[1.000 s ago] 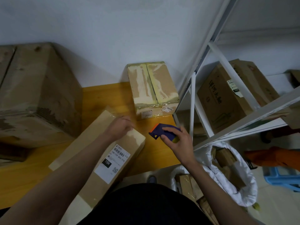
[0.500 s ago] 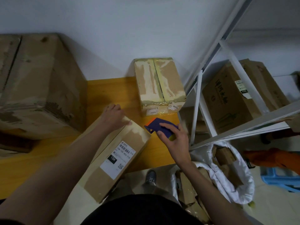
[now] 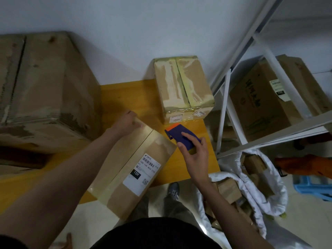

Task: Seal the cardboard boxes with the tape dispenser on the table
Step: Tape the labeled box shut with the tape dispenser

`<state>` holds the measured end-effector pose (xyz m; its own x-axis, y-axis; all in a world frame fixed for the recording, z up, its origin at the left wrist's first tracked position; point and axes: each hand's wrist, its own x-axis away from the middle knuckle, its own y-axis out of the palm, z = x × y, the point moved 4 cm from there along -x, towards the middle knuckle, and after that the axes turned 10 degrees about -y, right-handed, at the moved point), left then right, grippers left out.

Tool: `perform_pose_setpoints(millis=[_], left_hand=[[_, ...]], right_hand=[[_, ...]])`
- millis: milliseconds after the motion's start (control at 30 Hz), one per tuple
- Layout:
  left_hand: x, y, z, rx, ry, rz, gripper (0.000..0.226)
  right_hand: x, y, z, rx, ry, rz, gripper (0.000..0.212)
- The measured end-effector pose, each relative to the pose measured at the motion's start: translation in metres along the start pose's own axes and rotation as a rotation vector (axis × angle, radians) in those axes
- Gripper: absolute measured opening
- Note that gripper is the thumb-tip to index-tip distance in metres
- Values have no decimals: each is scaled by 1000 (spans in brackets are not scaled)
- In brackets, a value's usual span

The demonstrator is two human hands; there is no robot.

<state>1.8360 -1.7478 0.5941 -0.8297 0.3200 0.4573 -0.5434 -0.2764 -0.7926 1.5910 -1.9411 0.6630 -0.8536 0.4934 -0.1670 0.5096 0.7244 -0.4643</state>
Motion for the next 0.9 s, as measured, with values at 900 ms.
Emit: perform_pose_setpoints(millis=[900], left_hand=[[-17, 7, -4, 504, -437, -19, 19]], right_hand=[[10, -2, -5, -38, 153, 190, 37]])
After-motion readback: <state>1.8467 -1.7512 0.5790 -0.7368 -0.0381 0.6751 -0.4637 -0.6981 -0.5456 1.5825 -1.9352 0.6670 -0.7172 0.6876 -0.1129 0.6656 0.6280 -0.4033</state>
